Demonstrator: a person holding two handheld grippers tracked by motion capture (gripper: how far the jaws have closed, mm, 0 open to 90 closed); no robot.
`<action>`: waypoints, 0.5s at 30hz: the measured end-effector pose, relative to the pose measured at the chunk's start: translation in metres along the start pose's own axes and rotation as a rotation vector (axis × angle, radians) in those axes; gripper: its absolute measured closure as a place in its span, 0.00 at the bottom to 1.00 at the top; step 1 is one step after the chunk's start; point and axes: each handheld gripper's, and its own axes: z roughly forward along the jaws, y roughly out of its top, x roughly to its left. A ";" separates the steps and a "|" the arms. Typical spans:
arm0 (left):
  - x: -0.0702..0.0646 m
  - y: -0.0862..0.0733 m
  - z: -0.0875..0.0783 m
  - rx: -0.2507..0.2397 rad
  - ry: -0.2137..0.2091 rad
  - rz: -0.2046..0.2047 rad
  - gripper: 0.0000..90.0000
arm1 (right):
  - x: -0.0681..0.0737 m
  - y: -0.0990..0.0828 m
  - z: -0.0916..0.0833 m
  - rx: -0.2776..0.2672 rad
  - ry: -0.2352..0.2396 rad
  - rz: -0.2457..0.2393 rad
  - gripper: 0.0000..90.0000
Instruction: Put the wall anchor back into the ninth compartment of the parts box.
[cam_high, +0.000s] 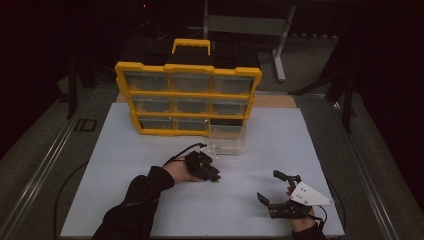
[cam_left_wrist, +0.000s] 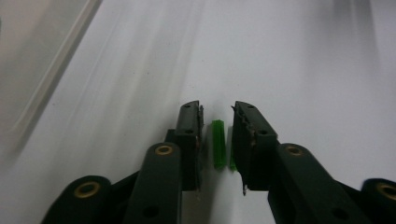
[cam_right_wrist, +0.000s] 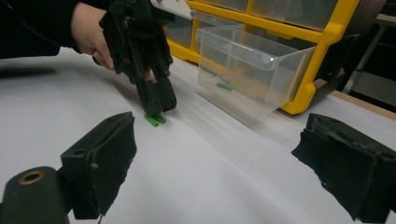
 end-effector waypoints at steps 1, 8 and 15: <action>0.001 0.000 0.001 0.003 -0.006 0.000 0.83 | 0.000 0.000 0.000 0.000 0.000 0.000 0.11; 0.001 0.001 0.002 0.026 0.020 0.021 0.89 | 0.000 0.000 0.000 -0.002 0.001 0.004 0.11; 0.000 0.002 0.002 0.033 0.028 0.044 0.94 | 0.000 0.000 0.000 -0.001 0.001 0.005 0.11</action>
